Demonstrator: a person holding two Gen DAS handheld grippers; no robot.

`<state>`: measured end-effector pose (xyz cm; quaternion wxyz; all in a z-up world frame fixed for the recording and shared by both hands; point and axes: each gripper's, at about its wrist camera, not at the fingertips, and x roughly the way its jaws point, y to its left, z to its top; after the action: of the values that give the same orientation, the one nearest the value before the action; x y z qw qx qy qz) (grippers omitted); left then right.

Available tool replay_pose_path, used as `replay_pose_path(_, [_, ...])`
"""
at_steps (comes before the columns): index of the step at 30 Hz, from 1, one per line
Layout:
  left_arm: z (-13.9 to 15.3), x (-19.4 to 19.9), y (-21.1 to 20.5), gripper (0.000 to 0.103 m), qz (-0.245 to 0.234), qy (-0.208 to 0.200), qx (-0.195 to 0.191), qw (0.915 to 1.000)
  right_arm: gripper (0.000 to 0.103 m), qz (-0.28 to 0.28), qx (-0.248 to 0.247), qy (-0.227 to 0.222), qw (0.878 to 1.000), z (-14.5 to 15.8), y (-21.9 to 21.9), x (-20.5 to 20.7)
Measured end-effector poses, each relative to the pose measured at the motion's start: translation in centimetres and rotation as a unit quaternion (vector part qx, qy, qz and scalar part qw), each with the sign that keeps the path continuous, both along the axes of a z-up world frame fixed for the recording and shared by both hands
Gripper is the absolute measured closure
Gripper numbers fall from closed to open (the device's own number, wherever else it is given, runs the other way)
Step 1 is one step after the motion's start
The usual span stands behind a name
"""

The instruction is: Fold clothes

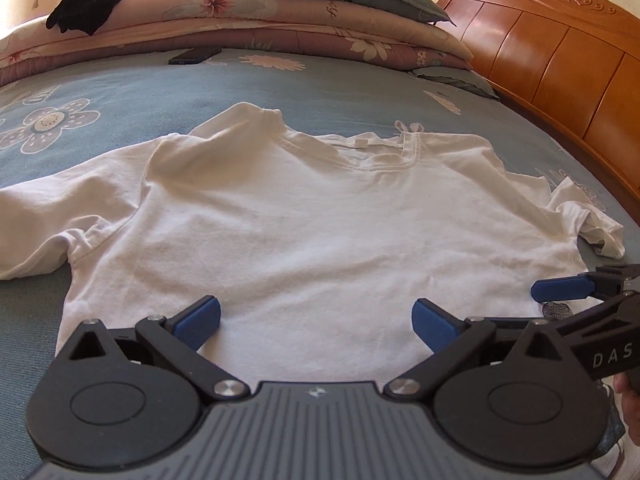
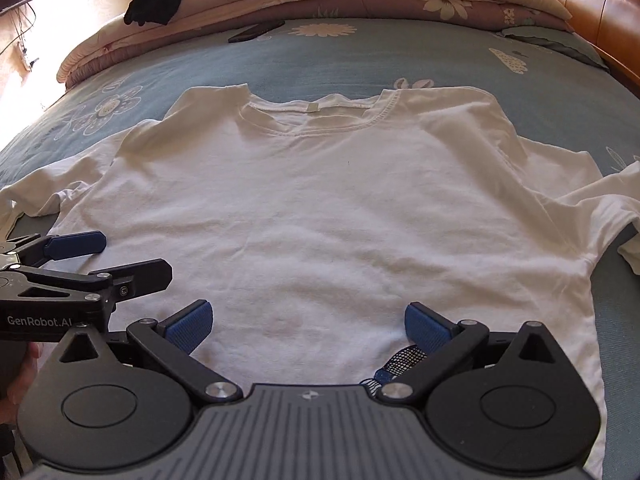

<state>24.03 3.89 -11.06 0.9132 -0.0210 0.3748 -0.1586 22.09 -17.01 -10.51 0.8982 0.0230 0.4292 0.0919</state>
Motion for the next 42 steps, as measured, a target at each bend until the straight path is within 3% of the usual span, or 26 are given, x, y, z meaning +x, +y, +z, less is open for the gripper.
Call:
replay_pose_path(9, [-0.2,-0.2,-0.9,0.001,-0.006,-0.013,0.037,0.9992,0.000,0.045,-0.045,-0.030,0.998,-0.8,0.9,-0.9])
replay_pose_path(16, [-0.2,-0.1,-0.1,0.001,-0.004,-0.016,0.011,0.9998,0.000,0.048,-0.047,-0.044,0.997,-1.1,0.9,-1.1])
replay_pose_path(22, [0.0,0.2,1.3,0.001,0.021,-0.017,-0.038,0.9989,0.000,0.049,-0.055,-0.044,0.996,-0.8,0.8,-1.4])
replay_pose_path(29, [0.0,0.6,3.1,0.001,0.078,-0.030,-0.056,0.9949,0.000,0.018,0.014,-0.050,0.999,1.7,-3.2,0.6])
replay_pose_path(34, [-0.5,0.6,1.9,0.001,0.064,-0.047,-0.006,0.9968,0.000,0.007,0.044,-0.011,0.999,0.5,-5.8,3.9])
replay_pose_path(38, [-0.8,0.6,1.2,0.001,0.059,-0.053,0.023,0.9966,0.005,0.032,0.016,-0.067,0.997,3.9,-8.2,3.7])
replay_pose_path(42, [-0.9,0.6,1.1,0.001,0.058,-0.054,0.026,0.9965,0.028,0.000,-0.028,-0.094,0.995,5.8,-13.6,6.0])
